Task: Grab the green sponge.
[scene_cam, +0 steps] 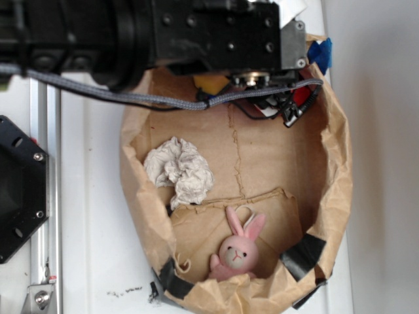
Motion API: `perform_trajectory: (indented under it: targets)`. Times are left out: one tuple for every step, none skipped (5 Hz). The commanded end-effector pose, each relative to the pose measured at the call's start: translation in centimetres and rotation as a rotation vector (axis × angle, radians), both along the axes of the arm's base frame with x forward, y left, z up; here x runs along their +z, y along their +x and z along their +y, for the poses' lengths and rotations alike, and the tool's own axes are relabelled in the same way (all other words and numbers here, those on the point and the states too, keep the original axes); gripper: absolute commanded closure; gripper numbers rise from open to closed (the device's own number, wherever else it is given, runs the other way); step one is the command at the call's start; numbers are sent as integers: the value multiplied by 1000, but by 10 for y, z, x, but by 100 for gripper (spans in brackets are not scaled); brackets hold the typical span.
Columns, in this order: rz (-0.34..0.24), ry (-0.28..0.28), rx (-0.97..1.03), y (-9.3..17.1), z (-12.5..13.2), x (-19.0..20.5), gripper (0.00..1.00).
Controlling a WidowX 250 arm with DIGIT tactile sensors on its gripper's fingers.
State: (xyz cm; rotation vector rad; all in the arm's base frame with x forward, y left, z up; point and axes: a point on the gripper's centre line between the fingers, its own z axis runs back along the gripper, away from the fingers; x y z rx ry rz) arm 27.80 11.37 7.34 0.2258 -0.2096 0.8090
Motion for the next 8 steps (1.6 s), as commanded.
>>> perform_trajectory:
  targets:
    - [-11, 10, 9, -12, 20, 2, 0]
    - [-6, 9, 2, -16, 20, 2, 0]
    - [-10, -3, -16, -23, 20, 7, 0]
    - [-9, -35, -22, -26, 21, 10, 0]
    - [6, -86, -37, -28, 21, 3, 0]
    - [14, -75, -35, -24, 23, -10, 0]
    - [17, -54, -41, -19, 19, -18, 0]
    - [29, -26, -50, -19, 15, -27, 0]
